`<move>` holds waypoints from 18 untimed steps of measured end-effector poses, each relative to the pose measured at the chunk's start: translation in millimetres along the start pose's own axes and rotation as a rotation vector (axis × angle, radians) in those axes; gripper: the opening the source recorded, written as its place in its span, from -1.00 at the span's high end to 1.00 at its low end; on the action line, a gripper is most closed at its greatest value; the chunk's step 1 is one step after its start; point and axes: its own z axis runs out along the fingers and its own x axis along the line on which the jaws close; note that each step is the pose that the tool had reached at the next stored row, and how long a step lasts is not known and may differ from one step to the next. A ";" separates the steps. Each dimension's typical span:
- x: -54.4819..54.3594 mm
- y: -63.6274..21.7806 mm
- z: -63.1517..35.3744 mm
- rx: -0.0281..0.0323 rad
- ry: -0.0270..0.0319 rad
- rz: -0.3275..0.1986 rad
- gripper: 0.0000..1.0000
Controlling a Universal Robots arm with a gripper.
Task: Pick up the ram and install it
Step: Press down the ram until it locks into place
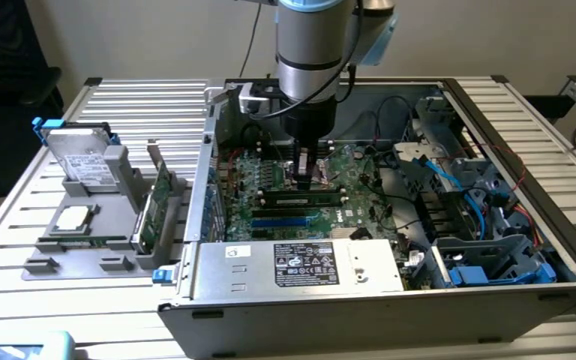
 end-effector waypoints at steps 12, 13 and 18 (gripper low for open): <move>0.0 0.0 0.2 -0.0043 0.0065 0.157 0.79; 0.0 0.0 0.2 -0.0047 0.0070 0.172 0.79; 0.0 0.0 0.2 -0.0068 0.0095 0.244 0.79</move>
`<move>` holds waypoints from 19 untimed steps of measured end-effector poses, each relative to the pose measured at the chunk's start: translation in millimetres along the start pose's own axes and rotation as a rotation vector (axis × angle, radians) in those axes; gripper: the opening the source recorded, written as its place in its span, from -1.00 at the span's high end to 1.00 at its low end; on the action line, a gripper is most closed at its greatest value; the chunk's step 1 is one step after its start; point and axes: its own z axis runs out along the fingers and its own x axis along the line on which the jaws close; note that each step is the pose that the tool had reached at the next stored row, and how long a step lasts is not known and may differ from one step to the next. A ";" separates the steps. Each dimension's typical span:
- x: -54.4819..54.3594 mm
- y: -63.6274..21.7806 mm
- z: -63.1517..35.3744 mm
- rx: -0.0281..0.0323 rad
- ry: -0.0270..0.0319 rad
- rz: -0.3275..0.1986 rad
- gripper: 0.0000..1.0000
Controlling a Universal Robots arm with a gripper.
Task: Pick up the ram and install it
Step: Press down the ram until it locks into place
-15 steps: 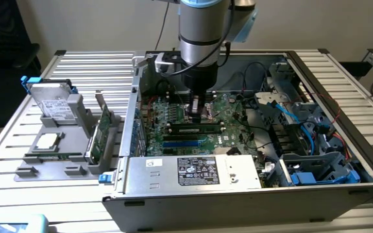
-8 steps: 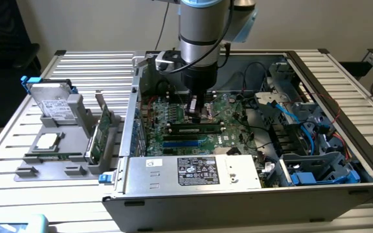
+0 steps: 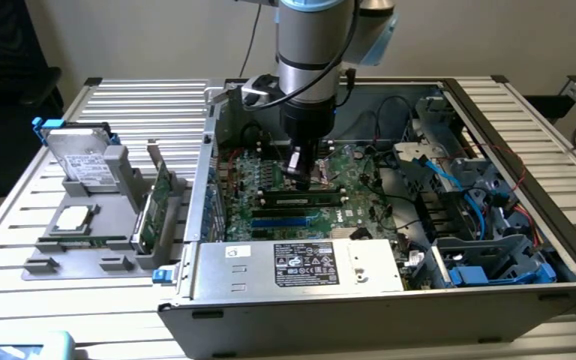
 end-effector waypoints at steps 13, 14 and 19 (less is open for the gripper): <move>0.0 0.0 0.0 -0.0056 0.0065 0.191 0.79; 0.0 0.0 0.0 -0.0061 0.0071 0.207 0.79; 0.0 0.0 0.0 -0.0082 0.0096 0.281 0.79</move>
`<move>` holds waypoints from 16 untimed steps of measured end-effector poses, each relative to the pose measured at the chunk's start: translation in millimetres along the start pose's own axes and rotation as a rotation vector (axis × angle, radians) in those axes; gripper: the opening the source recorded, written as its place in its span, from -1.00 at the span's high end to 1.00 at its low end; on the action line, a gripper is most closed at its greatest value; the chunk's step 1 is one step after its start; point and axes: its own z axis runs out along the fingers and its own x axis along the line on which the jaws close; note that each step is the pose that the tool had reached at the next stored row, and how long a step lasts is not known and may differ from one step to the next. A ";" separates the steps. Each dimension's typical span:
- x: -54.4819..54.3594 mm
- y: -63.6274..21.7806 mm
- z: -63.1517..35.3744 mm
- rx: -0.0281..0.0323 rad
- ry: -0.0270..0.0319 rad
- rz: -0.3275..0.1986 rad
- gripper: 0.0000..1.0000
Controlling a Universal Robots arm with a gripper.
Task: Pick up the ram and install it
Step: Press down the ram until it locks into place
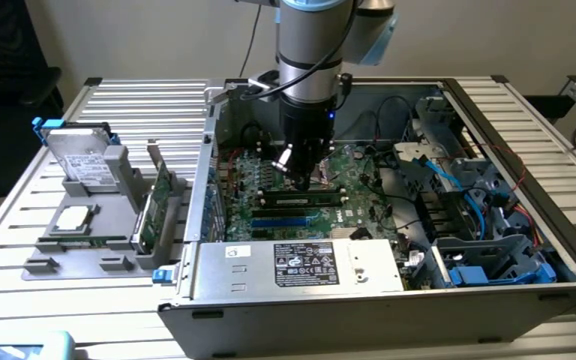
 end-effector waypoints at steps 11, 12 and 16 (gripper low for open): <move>0.0 0.0 0.0 -0.0047 0.0055 0.161 0.79; 0.0 0.0 0.0 -0.0052 0.0060 0.177 0.79; 0.0 0.0 0.0 -0.0069 0.0080 0.234 0.79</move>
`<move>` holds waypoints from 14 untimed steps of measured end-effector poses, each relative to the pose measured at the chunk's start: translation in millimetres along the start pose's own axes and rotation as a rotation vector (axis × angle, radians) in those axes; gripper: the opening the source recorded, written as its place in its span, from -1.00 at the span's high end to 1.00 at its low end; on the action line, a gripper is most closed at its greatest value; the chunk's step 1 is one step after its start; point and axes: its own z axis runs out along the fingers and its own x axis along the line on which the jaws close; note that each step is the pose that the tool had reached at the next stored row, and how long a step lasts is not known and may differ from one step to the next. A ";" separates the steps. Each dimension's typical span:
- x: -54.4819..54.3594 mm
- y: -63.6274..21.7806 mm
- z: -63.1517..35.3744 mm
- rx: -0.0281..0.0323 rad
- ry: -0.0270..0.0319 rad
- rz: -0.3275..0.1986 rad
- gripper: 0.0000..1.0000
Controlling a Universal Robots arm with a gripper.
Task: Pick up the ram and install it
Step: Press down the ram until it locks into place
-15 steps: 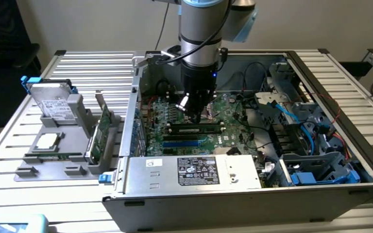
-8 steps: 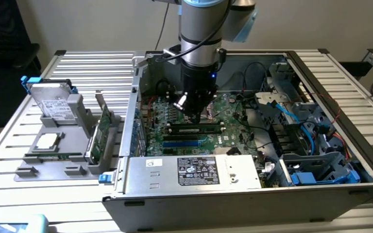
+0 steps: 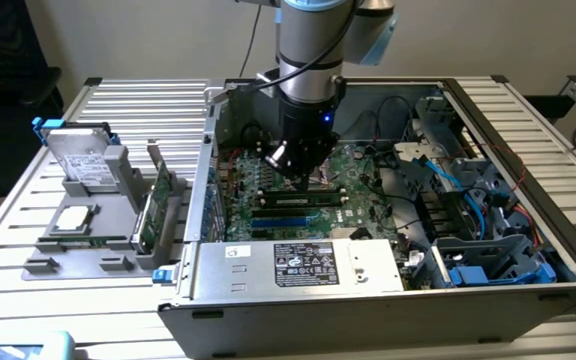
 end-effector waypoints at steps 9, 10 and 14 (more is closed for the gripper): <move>0.0 0.0 0.0 -0.0033 0.0043 0.124 0.79; 0.0 0.0 0.0 -0.0033 0.0047 0.135 0.79; -0.1 0.0 0.1 -0.0006 0.0058 0.176 0.79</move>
